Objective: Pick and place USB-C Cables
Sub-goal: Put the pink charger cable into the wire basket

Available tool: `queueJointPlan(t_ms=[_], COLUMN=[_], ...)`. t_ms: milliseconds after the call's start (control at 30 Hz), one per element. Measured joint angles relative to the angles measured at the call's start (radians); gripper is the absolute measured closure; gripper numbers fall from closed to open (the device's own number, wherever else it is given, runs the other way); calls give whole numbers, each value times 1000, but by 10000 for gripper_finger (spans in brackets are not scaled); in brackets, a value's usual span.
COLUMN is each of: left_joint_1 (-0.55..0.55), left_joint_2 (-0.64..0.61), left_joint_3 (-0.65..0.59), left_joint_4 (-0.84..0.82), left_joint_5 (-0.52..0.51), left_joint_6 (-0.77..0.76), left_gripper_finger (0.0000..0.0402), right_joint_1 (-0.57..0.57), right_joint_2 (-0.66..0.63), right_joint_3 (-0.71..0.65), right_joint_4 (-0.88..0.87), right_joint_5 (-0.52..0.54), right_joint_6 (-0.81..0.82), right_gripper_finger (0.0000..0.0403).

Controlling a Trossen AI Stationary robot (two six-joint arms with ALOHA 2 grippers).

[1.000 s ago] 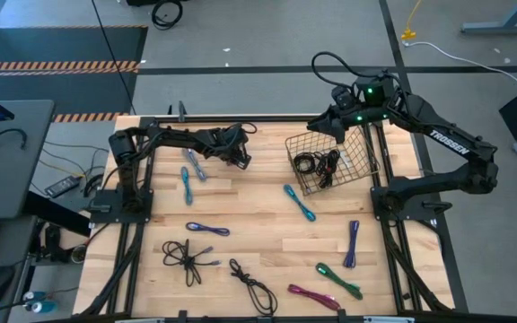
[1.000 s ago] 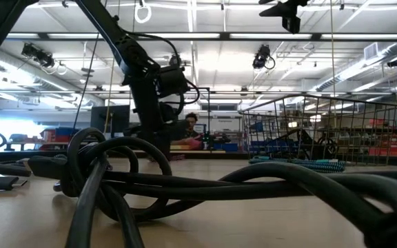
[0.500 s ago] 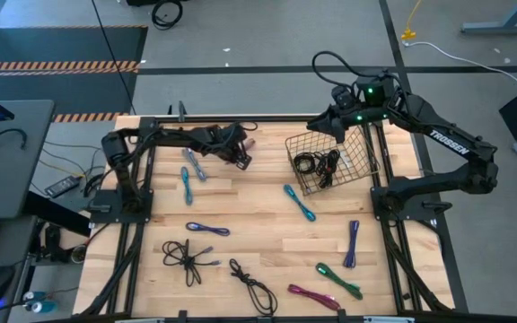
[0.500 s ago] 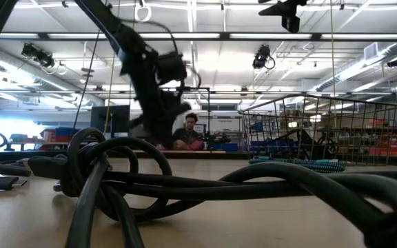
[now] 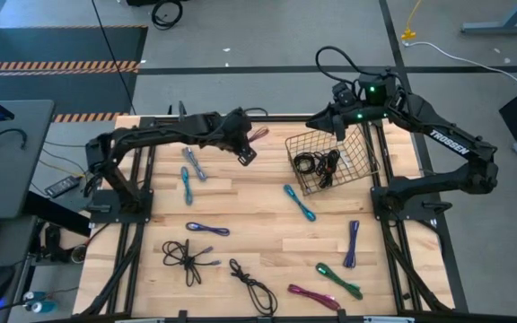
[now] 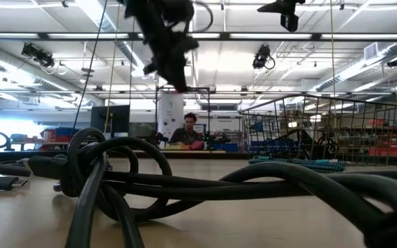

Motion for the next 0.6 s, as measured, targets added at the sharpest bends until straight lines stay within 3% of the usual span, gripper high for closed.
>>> queueJointPlan(t_ms=[233,600], left_joint_1=[-80,-169], left_joint_2=[0,2], left_joint_3=[191,324], left_joint_4=[-88,-66], left_joint_5=[-27,-27], left_joint_6=[96,132], left_gripper_finger=[370,370], right_joint_1=[-29,-197], right_joint_2=[0,-42], right_joint_3=[0,0], right_joint_4=[-44,290], right_joint_5=[-15,-199], right_joint_6=[6,167], right_gripper_finger=[275,277])
